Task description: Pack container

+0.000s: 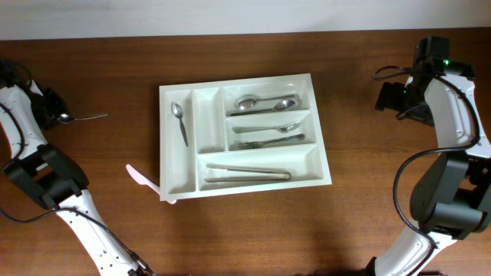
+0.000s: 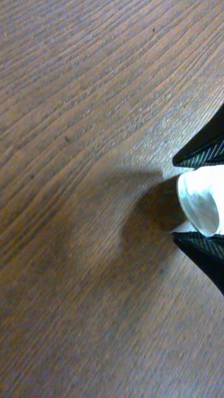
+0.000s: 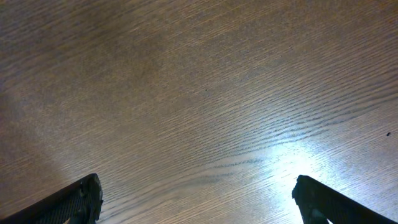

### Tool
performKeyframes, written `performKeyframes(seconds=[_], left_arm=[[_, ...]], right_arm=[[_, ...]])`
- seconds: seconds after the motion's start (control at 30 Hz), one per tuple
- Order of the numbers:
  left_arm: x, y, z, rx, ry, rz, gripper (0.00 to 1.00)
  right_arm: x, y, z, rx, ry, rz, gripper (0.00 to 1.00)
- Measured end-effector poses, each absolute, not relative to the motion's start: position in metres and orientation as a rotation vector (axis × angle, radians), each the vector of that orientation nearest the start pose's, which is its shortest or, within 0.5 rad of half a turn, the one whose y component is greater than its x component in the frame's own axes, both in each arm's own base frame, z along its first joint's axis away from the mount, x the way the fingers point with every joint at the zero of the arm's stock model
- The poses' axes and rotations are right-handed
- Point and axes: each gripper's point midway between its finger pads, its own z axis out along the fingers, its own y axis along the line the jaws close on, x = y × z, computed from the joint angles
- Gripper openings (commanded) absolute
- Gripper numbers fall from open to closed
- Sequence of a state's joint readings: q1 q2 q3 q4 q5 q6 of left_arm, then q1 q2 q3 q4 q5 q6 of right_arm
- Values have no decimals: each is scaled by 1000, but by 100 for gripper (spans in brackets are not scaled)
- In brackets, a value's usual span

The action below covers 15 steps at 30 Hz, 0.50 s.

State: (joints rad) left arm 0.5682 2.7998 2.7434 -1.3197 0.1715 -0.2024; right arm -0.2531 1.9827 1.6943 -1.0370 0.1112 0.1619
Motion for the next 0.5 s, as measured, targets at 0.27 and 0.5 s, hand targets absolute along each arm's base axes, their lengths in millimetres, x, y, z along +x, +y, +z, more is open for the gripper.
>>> performKeyframes(seconds=[0.27,0.5], left_arm=[[491,278,9,-1073,2709,-198,14],[493,275,10,-1068,2705,-225,2]], right_arm=[[418,-128,106,615,2830,-178,99],[418,-128,106,615,2830,-178,99]])
